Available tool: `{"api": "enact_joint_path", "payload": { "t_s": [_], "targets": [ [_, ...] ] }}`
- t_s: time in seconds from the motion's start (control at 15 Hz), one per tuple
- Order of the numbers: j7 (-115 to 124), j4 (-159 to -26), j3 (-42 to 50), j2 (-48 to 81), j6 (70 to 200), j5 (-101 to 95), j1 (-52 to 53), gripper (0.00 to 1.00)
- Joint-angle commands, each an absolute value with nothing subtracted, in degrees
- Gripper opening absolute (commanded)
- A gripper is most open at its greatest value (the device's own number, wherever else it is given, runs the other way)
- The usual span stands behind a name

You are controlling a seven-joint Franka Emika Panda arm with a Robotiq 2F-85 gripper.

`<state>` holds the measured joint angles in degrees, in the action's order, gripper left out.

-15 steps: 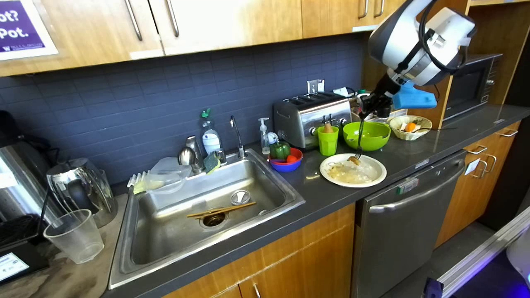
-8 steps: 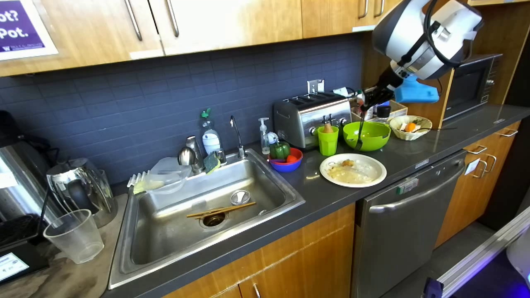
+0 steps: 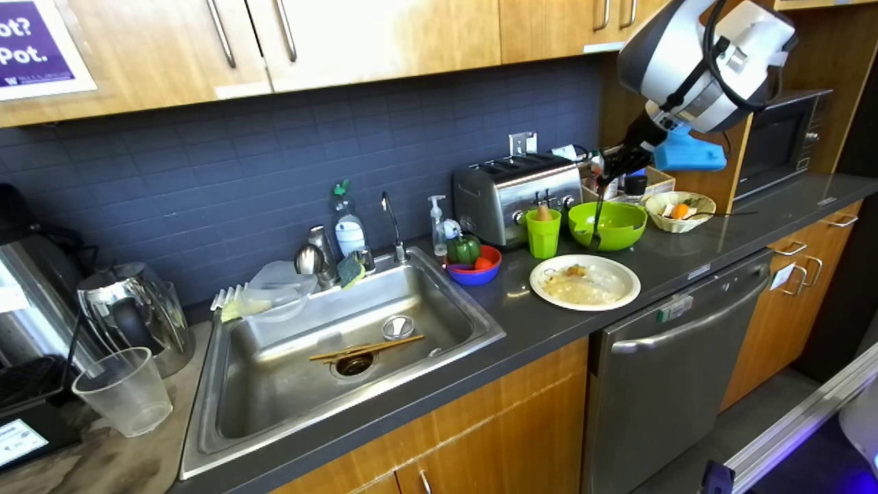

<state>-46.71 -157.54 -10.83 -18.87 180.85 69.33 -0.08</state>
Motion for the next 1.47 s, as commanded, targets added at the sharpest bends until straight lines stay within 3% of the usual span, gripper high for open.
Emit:
{"api": "enact_joint_path", "payload": {
  "t_s": [0.0, 0.4, 0.53, 0.6, 1.13, 1.2, 1.4],
  "targets": [
    [-41.9, -157.1, -13.7, -14.9, 181.0, 64.8, -3.6, 0.01],
    [-32.7, -157.8, -17.5, -12.9, 181.0, 55.5, -8.8, 0.01],
    [-23.2, -159.5, -11.3, -13.7, 182.0, 43.2, -4.5, 0.01],
    [-23.7, -159.0, -17.9, -14.5, 180.5, 44.0, -11.4, 0.01],
    [-13.0, -158.0, -24.8, -20.0, 172.1, 33.8, -18.6, 0.01],
    [-6.4, -158.4, -16.9, -20.2, 171.9, 25.5, -11.3, 0.01],
    [0.6, -157.7, -13.6, -21.5, 170.0, 17.5, -7.5, 0.01]
  ]
}}
